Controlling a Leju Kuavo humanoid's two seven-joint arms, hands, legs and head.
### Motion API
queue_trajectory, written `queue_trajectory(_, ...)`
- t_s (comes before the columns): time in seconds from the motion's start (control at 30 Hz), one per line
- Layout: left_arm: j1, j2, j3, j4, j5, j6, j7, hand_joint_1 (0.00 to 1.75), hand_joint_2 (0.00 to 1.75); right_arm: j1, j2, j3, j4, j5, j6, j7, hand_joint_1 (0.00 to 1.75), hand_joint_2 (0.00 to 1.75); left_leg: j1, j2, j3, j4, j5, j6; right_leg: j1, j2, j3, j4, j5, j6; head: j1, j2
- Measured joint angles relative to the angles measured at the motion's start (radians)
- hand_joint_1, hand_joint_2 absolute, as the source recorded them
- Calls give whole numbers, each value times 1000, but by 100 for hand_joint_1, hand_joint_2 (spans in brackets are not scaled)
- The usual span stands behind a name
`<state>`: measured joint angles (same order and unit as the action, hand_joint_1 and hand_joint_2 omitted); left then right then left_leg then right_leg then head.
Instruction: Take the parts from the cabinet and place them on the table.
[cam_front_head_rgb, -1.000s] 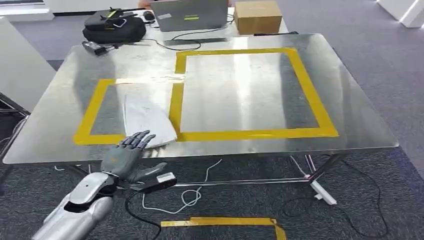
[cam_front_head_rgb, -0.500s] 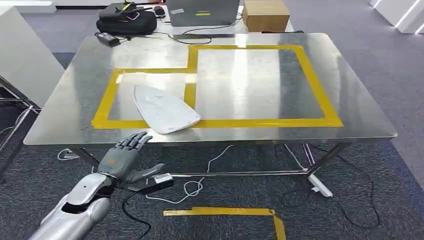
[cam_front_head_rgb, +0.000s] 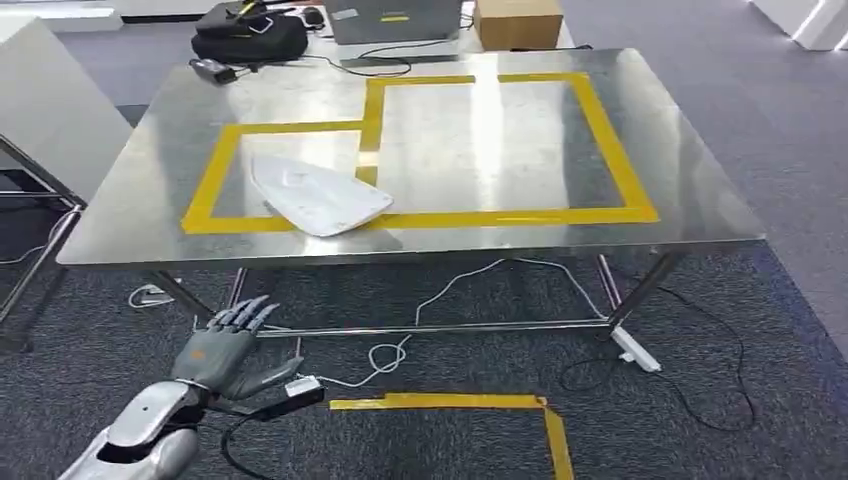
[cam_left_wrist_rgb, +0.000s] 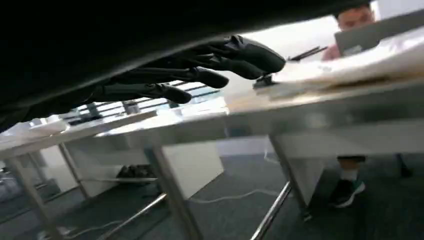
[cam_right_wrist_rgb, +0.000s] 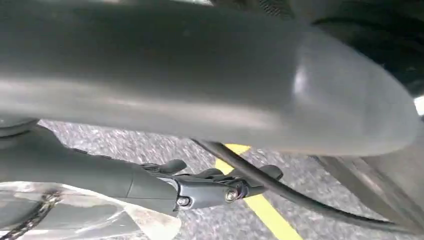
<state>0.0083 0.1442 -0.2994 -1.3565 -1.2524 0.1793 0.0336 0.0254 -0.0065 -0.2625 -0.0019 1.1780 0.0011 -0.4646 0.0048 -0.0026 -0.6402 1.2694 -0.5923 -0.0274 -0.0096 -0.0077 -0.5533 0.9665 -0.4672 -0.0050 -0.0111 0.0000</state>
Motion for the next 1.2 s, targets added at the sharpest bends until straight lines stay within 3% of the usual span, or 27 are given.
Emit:
queue_trajectory(0.07, 18, 5, 9, 0, 3, 3, -2, 0, 0, 1, 0, -2, 0, 0, -1, 0, 0, 0, 1, 0, 101, -145, 69, 5, 0, -2, -26, 12, 11, 6, 0, 0)
queue_trajectory(0.1, 20, 6, 13, 0, 5, 3, -2, 0, 0, 0, 0, -3, 0, 0, -2, 0, 0, 0, 1, 0, 162, -232, 74, 10, 0, -3, -32, 18, 15, 10, -1, 0)
queue_trajectory(0.13, 20, 7, 15, 0, 5, 3, -2, 0, 0, 0, 0, -6, 0, 0, -3, 0, 0, 0, -4, 0, 200, -296, 53, 17, 6, -4, -40, 23, 18, 15, -1, 0)
queue_trajectory(0.23, 43, 8, 26, 0, 27, 4, 6, 0, 0, 1, 0, -11, 0, 0, -4, 0, 0, 0, -9, 0, 194, -310, 54, 33, 1, -6, -44, 20, 43, 34, 1, 0)
queue_trajectory(0.27, 67, 8, 37, 2, 49, 6, 14, 0, 0, 6, -1, -13, 1, 0, -5, -1, 0, 0, -8, 2, 185, -318, 69, 46, 3, -5, -47, 17, 52, 45, 0, 0)
queue_trajectory(0.3, 82, 5, 44, 5, 69, 12, 20, 0, 0, 9, -5, -17, 2, -1, -8, -1, 0, 0, -4, 9, 176, -320, 81, 54, 0, 0, -53, 29, 24, 48, -1, 0)
queue_trajectory(0.33, 101, 1, 56, 9, 90, 19, 25, 0, 0, 12, -5, -21, 2, -1, -8, -1, 0, 0, -3, 9, 162, -320, 89, 64, -1, 1, -73, 66, -37, 51, 4, 0)
queue_trajectory(0.4, 146, -13, 89, 21, 126, 28, 33, 0, 0, 16, -8, -28, 2, -3, -11, -3, 0, 0, -6, 11, 133, -319, 111, 70, -1, 3, -111, 219, -166, 55, 6, 0)
queue_trajectory(0.43, 163, -20, 105, 30, 138, 31, 36, 0, 0, 17, -10, -31, 2, -3, -11, -4, 0, 0, -7, 11, 119, -317, 121, 71, -1, 3, -121, 281, -192, 57, 6, 0)
queue_trajectory(0.47, 181, -31, 125, 44, 151, 34, 35, 0, 0, 18, -13, -35, 2, -4, -11, -5, 0, 0, -9, 12, 102, -315, 133, 70, -1, 3, -119, 324, -185, 58, 6, 0)
queue_trajectory(0.5, 198, -44, 146, 59, 161, 35, 31, 0, 0, 20, -15, -39, 2, -6, -11, -6, 0, 0, -10, 11, 85, -311, 144, 69, -1, 3, -100, 328, -147, 57, 6, 0)
queue_trajectory(0.57, 230, -75, 198, 86, 175, 35, 2, 0, 0, 22, -20, -45, 2, -9, -11, -8, 0, 0, -11, 11, 55, -303, 160, 64, -1, 4, -11, 230, -68, 52, 6, 0)
queue_trajectory(0.6, 243, -91, 238, 99, 175, 34, -17, 0, 0, 22, -22, -48, 2, -9, -13, -8, 0, 0, -12, 10, 42, -297, 169, 60, -1, 8, 62, 132, -64, 46, 6, 0)
queue_trajectory(0.63, 252, -108, 269, 106, 174, 33, -32, 0, 0, 21, -22, -51, 2, -11, -13, -8, 0, 0, -16, 10, 37, -290, 173, 56, 2, 13, 133, 44, -91, 42, 7, 0)
queue_trajectory(0.67, 259, -125, 303, 114, 169, 29, -49, 0, 0, 21, -22, -53, 2, -13, -14, -8, 0, 0, -17, 9, 27, -282, 182, 51, 3, 14, 170, -25, -110, 38, 5, 0)
queue_trajectory(0.73, 271, -167, 393, 135, 137, 4, -90, 0, 0, 22, -22, -59, 2, -18, -18, -8, 0, 0, -17, 9, 13, -280, 203, 43, 6, 15, 150, -30, -118, 33, 5, 0)
queue_trajectory(0.77, 284, -193, 442, 142, 112, -9, -115, 0, 0, 28, -22, -60, 2, -19, -19, -8, 0, 0, -19, 8, 10, -280, 211, 37, 3, 15, 140, -29, -110, 23, 3, 0)
queue_trajectory(0.8, 292, -211, 498, 150, 80, -23, -145, 0, 0, 31, -20, -61, 5, -19, -19, -8, 0, 0, -15, 6, 4, -274, 194, 28, -1, 10, 131, -30, -100, 12, 5, 0)
queue_trajectory(0.83, 299, -239, 551, 158, 50, -38, -171, 0, 0, 34, -20, -61, 5, -21, -22, -7, 0, 0, -13, 6, -7, -249, 137, 22, -1, 7, 122, -28, -92, 4, 1, 0)
queue_trajectory(0.9, 298, -290, 650, 170, -14, -68, -213, 0, 0, 40, -22, -65, 5, -24, -25, -6, 0, 0, -7, 6, -34, -116, 7, 14, 2, -2, 102, -27, -73, -4, -1, 0)
queue_trajectory(0.93, 294, -314, 712, 177, -57, -85, -241, 0, 0, 40, -22, -67, 5, -27, -27, -6, 0, 0, -5, 6, -45, -39, -31, 12, 4, -5, 89, -25, -63, -4, -2, 0)
queue_trajectory(0.97, 288, -338, 767, 181, -96, -99, -265, 0, 0, 40, -22, -68, 5, -27, -30, -6, 0, 0, -4, 6, -46, 12, -33, 11, 5, -7, 75, -21, -55, -3, -2, 0)
queue_trajectory(1.03, 278, -389, 894, 189, -162, -112, -307, 0, 0, 40, -22, -69, 5, -32, -34, -6, 0, 0, -4, 6, 0, 6, 35, 14, 6, -11, 50, -5, -41, 0, -2, 0)
queue_trajectory(1.1, 276, -422, 971, 193, -174, -113, -317, 0, 0, 40, -21, -69, 5, -35, -35, -6, 0, 0, -5, 6, 108, -134, 88, 24, 7, -9, 23, 12, -30, 5, -2, 0)
queue_trajectory(1.13, 272, -433, 1000, 195, -176, -113, -318, 0, 0, 41, -21, -69, 5, -36, -35, -6, 0, 0, -7, 5, 168, -219, 75, 31, 9, -11, 12, 17, -25, 9, -2, 0)
queue_trajectory(1.17, 269, -444, 1022, 195, -182, -113, -318, 0, 0, 40, -21, -69, 5, -37, -36, -6, 0, 0, -10, 5, 196, -279, 62, 39, 12, -12, 5, 24, -18, 15, -1, 0)
queue_trajectory(1.2, 266, -453, 1044, 198, -189, -114, -316, 0, 0, 39, -21, -69, 5, -37, -37, -7, 0, 0, -13, 5, 190, -284, 60, 40, 11, -14, -3, 24, -7, 23, -1, 0)
